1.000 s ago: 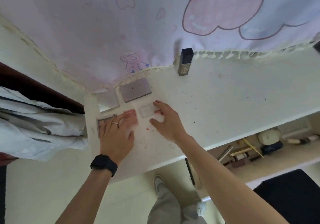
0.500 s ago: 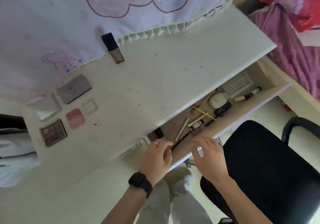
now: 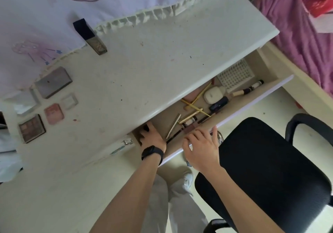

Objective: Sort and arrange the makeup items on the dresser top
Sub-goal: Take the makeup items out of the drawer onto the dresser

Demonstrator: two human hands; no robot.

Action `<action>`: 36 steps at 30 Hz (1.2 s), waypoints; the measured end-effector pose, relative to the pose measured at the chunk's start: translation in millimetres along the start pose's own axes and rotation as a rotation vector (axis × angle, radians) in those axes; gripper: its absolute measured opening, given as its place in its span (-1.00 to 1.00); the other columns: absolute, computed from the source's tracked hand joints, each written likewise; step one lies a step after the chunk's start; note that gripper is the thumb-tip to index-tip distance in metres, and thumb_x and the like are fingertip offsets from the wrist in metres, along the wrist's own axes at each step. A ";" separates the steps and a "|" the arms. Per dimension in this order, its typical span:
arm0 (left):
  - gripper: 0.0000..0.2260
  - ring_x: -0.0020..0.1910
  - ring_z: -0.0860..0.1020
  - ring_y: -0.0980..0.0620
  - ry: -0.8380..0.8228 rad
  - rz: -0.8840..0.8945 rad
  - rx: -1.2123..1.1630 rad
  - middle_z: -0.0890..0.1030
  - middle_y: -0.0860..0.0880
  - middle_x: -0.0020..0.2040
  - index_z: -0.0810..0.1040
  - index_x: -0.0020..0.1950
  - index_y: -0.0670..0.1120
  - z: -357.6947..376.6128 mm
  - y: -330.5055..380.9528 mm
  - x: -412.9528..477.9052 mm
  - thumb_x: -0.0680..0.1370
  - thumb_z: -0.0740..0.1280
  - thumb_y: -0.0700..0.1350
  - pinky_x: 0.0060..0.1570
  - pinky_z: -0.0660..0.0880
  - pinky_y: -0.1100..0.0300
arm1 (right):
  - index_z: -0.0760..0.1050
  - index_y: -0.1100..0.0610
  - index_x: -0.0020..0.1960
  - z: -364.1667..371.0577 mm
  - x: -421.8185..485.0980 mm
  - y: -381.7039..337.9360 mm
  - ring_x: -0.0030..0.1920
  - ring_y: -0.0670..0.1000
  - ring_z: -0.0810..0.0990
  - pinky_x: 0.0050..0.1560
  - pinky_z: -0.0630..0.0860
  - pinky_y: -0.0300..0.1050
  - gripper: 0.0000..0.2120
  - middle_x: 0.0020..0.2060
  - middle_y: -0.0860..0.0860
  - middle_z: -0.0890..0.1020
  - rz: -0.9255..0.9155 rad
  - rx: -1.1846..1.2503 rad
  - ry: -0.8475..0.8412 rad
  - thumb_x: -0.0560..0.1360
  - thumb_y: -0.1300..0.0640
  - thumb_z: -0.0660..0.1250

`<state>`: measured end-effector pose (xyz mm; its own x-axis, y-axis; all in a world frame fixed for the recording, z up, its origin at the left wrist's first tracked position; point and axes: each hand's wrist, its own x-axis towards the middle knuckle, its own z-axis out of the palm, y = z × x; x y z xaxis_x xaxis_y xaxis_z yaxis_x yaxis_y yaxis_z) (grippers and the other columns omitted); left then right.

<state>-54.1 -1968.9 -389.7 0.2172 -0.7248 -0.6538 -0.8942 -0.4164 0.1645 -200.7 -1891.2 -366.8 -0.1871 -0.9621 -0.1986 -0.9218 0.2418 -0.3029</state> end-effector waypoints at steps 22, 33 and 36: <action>-0.42 0.04 0.50 0.06 0.244 0.693 -0.446 0.55 0.18 0.09 0.30 0.29 0.29 -94.5 -1.8 -47.7 0.44 0.50 -0.11 0.01 0.52 0.18 | 0.10 0.31 0.55 -44.7 183.1 65.7 0.45 0.24 0.31 0.32 0.36 0.10 -0.11 0.46 0.24 0.37 0.777 0.134 -0.273 0.52 -0.30 0.29; -0.35 0.04 0.59 0.23 0.324 0.511 -0.740 0.63 0.10 0.04 0.32 0.23 0.36 -145.1 -9.6 -15.7 0.37 0.57 -0.14 -0.01 0.56 0.31 | 0.33 0.28 0.40 -39.8 177.1 75.5 0.27 0.28 0.52 0.11 0.52 0.05 -0.34 0.27 0.29 0.53 0.779 0.384 -0.174 0.48 -0.03 0.48; -0.37 -0.04 0.56 0.34 0.340 0.438 -0.823 0.62 0.09 0.00 0.34 0.27 0.26 -156.1 -9.6 -4.7 0.37 0.57 -0.16 -0.14 0.46 0.50 | 0.45 0.21 0.34 -49.4 154.8 66.5 0.18 0.25 0.55 0.07 0.49 0.05 -0.42 0.19 0.21 0.60 0.700 0.591 -0.020 0.48 -0.11 0.47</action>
<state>14.6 -2047.2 -272.9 0.1480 -0.9711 -0.1875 -0.3994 -0.2321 0.8869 -307.6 -2030.2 -371.7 -0.6265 -0.5701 -0.5315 -0.2748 0.7997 -0.5338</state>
